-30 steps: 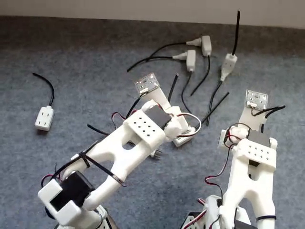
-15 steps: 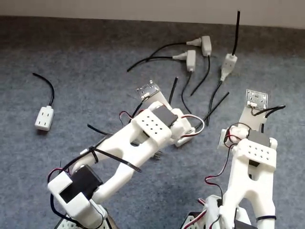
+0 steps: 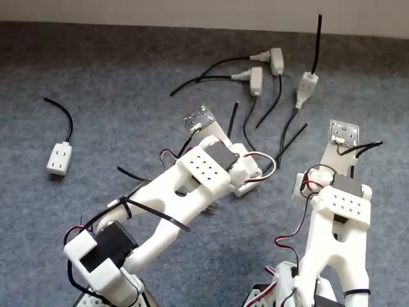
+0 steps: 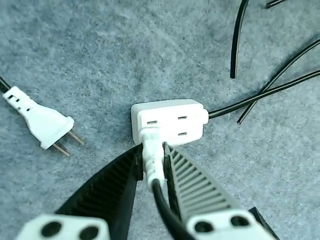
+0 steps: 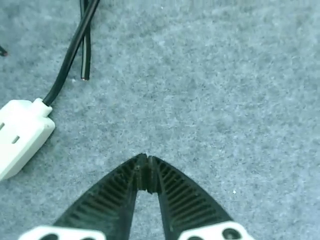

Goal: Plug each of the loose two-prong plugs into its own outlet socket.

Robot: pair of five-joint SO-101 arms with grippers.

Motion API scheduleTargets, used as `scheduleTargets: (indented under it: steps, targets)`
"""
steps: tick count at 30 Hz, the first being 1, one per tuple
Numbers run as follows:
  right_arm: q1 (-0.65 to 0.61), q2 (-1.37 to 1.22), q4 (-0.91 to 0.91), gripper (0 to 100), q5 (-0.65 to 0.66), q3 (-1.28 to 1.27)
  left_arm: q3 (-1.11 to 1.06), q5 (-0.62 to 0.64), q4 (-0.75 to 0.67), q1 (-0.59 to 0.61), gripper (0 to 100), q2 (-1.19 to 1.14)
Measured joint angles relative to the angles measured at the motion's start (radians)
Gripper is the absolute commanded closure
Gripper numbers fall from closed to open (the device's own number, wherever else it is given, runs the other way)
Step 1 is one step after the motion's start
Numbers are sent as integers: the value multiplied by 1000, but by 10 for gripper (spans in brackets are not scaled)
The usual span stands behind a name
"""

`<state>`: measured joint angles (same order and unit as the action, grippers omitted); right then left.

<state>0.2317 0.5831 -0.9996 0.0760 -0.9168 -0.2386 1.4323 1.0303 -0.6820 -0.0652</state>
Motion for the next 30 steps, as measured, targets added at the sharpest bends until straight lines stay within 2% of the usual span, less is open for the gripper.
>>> scheduleTargets:
  steps: [14,30]
  targets:
    - [0,0,0,991,0,0,-52,0,-103,0,993,-3]
    - [0,0,0,991,0,0,-52,0,-46,0,993,-3]
